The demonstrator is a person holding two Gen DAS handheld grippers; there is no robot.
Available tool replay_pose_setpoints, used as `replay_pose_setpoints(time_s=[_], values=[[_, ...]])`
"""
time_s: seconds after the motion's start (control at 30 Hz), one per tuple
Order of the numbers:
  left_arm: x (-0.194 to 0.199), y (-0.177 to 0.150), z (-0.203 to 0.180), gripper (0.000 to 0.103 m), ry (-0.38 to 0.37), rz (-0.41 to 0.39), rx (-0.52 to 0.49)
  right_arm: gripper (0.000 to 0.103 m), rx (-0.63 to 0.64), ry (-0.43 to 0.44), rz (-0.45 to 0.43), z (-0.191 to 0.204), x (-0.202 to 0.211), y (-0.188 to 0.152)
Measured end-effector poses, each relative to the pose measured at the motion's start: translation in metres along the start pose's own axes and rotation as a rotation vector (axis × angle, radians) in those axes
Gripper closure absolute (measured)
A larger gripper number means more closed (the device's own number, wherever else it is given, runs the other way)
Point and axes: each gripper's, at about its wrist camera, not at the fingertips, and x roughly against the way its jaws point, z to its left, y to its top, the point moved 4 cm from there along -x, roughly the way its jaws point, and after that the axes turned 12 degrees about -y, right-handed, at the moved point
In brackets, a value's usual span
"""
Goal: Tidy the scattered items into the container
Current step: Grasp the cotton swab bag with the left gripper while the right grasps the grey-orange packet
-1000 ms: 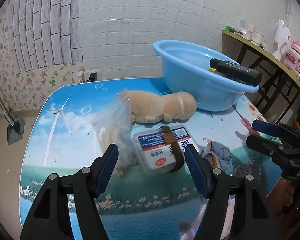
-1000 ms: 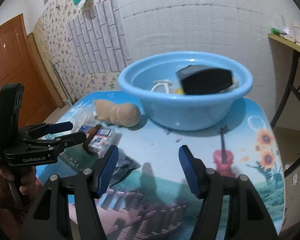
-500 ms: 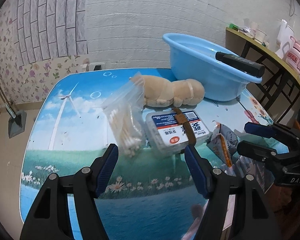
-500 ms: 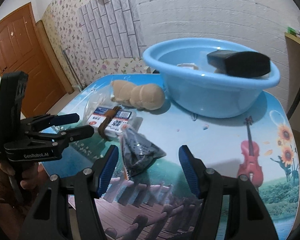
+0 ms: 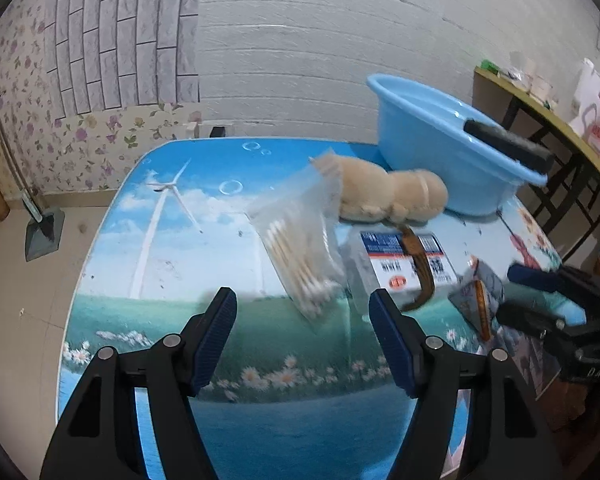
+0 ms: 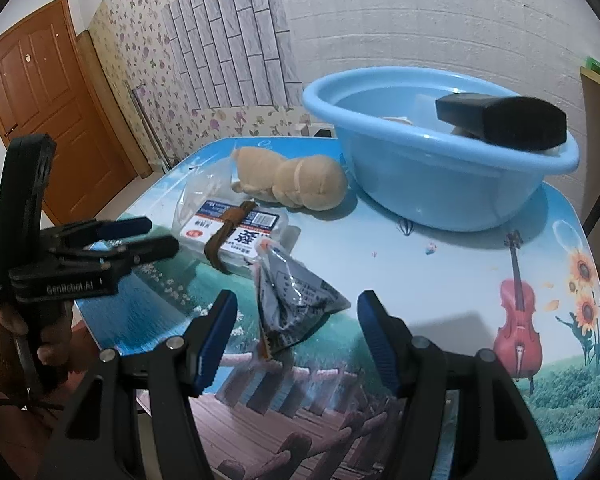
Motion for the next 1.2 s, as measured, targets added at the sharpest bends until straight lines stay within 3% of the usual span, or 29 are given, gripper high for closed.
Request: replay_pose_setpoints(time_s=[0.23, 0.53, 0.63, 0.7, 0.77, 0.83, 1.07, 1.2], values=[[-0.002, 0.019, 0.008, 0.034, -0.034, -0.030, 0.034, 0.040, 0.008, -0.006, 0.014, 0.002, -0.002, 0.000], [-0.033, 0.027, 0.015, 0.035, -0.058, 0.042, 0.079, 0.040, 0.019, -0.027, 0.044, 0.003, -0.010, 0.000], [-0.034, 0.028, 0.013, 0.054, -0.112, 0.040, 0.082, 0.040, 0.019, -0.032, 0.053, 0.003, -0.013, 0.000], [-0.033, 0.029, 0.012, 0.076, -0.130, 0.034, 0.083, 0.041, 0.018, -0.036, 0.060, 0.003, -0.016, 0.000], [-0.032, 0.029, 0.012, 0.079, -0.131, 0.034, 0.077, 0.042, 0.017, -0.037, 0.068, 0.003, -0.018, 0.000], [-0.029, 0.029, 0.012, 0.083, -0.130, 0.023, 0.072, 0.053, 0.024, -0.045, 0.066, 0.003, -0.019, -0.001], [-0.015, 0.026, 0.014, 0.087, -0.110, 0.004, 0.067, 0.073, -0.010, -0.013, 0.056, -0.006, -0.015, -0.002], [-0.003, 0.024, 0.010, 0.087, -0.102, -0.005, 0.056, 0.074, -0.038, -0.012, 0.041, -0.014, -0.011, -0.001]])
